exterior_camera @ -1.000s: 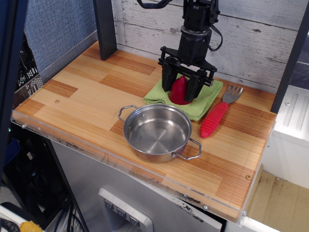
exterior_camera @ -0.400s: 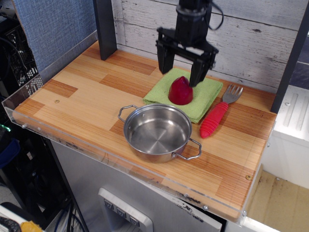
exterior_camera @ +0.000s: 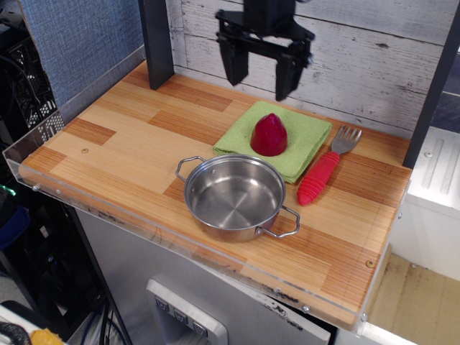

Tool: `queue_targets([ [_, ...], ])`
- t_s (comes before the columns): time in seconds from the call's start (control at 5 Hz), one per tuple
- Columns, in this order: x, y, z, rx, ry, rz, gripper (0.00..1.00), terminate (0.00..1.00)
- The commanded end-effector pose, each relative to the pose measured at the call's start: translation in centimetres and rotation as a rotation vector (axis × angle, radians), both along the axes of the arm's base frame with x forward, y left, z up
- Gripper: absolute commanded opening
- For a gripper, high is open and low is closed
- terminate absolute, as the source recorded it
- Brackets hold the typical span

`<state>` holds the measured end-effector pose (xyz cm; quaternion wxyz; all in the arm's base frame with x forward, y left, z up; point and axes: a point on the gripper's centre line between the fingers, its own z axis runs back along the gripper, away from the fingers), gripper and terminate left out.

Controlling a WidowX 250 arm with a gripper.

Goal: Place red ball on the green cloth

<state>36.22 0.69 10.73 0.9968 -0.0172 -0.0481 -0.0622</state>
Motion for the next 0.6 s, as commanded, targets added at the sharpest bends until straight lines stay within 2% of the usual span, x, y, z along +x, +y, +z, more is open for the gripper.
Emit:
queue_targets([
  [0.0, -0.53, 1.29, 2.76, -0.014, -0.103, 0.003, 1.0, 0.0],
  [0.2, -0.53, 1.29, 2.76, -0.014, -0.103, 0.003, 1.0, 0.0],
  [0.4, -0.53, 1.29, 2.76, -0.014, -0.103, 0.003, 1.0, 1.0],
])
